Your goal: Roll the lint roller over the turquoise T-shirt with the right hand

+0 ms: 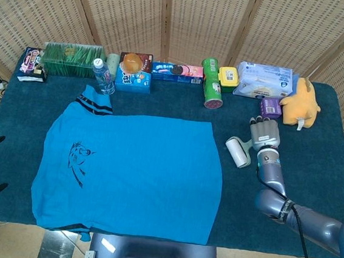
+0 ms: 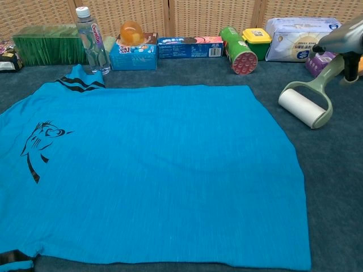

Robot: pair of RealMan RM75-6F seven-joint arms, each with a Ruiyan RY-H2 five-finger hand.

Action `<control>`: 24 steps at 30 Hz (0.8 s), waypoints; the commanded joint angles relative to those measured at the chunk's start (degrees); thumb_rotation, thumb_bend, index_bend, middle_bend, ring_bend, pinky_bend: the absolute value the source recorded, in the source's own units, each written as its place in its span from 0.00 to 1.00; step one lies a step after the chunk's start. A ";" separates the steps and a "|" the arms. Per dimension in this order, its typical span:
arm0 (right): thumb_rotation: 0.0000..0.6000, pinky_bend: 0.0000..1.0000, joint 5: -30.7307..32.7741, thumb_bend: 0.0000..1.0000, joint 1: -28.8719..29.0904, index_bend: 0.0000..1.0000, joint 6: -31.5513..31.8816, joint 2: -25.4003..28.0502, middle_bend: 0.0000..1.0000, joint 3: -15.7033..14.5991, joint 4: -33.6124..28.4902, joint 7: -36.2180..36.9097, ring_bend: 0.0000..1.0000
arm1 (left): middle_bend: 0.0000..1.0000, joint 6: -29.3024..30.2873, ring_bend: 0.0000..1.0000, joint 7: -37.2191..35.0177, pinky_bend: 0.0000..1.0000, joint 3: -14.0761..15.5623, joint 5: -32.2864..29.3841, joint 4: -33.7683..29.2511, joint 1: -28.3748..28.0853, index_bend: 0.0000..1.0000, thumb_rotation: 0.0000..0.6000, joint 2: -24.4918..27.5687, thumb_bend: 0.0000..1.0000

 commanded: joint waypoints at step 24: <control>1.00 0.09 -58.79 0.00 -32.11 0.00 32.92 9.58 0.00 -10.51 -6.79 55.20 0.00 | 0.00 5.71 0.00 -0.94 0.08 2.28 7.40 1.57 2.91 0.00 1.00 -0.51 0.11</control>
